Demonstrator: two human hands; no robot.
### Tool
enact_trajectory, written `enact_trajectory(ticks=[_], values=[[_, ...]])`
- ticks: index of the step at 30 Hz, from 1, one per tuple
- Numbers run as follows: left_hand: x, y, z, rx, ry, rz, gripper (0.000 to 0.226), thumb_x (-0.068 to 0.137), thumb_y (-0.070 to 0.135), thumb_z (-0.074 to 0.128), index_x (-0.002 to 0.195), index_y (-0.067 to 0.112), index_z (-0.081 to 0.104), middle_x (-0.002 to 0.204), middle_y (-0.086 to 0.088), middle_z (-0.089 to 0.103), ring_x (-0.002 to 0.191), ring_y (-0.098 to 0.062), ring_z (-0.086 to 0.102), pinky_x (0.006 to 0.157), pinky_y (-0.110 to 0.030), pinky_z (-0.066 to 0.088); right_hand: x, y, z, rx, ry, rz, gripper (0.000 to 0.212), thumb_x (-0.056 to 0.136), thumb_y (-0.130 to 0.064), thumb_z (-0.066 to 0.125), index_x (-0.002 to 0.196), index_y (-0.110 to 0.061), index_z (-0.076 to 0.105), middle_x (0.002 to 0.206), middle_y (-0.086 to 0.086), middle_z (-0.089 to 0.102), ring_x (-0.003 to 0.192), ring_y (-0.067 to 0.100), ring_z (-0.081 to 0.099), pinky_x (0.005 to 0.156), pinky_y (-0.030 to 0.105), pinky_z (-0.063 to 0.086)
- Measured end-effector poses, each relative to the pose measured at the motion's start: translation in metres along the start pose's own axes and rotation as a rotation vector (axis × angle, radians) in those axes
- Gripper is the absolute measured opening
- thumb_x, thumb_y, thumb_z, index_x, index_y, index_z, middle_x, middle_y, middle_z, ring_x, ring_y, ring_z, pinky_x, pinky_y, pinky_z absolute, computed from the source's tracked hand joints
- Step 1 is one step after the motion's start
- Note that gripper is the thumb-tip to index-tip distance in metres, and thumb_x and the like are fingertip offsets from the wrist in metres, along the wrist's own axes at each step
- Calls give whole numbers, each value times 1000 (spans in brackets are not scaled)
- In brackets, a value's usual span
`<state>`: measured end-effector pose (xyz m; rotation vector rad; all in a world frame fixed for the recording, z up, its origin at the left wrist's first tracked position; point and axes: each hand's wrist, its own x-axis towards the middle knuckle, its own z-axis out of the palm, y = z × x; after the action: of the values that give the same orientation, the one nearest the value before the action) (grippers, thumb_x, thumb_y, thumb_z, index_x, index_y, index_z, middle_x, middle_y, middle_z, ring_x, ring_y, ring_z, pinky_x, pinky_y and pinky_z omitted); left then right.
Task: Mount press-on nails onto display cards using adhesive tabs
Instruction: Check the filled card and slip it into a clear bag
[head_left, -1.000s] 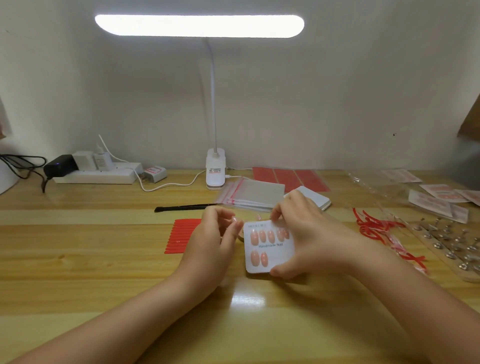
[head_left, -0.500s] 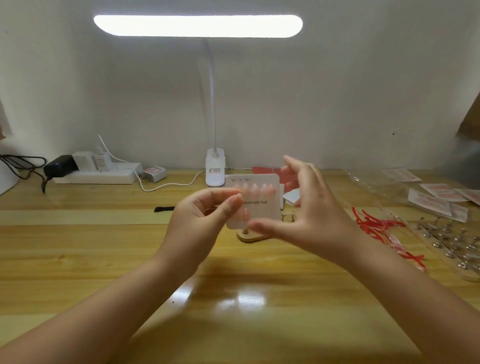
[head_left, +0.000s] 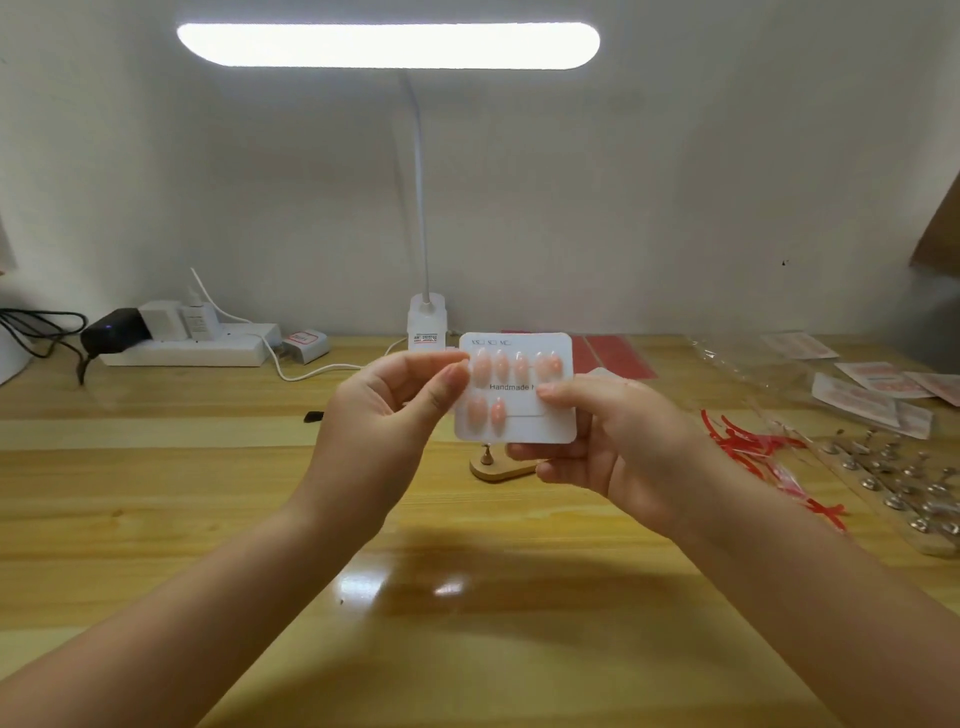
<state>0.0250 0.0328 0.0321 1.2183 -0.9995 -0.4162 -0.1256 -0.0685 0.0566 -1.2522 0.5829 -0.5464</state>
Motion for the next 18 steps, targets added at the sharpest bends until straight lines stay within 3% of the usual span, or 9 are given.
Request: enact_trajectory(ticks=[4,8,14,18], values=[[1,4,-3,142,101,146,12,90,24,64,98,23,73,90,15,74,87,-2,69,73,-11,51,-3,-5,2,149,10,51,14,93,-8,54,101,0,61,80,19,73,64,28,71,46,27,53],[-2,8,-3,231,105,291,15,87,23,65,101,24,71,94,16,74,89,-3,69,73,-11,51,-5,-5,3,136,1,15,14,94,-8,53,101,0,61,81,20,73,65,28,71,47,26,53],[-8,14,2,358,117,482,25,82,19,73,104,29,68,94,16,71,84,-7,69,77,-20,55,-7,-4,5,52,-25,-97,18,95,-9,52,103,1,64,83,18,72,71,28,71,52,27,54],[-9,16,4,450,124,573,25,84,23,72,109,21,68,95,7,72,85,-12,70,76,-33,58,-8,-4,7,30,-7,-131,17,95,-8,53,99,3,65,82,17,72,71,29,71,52,26,53]])
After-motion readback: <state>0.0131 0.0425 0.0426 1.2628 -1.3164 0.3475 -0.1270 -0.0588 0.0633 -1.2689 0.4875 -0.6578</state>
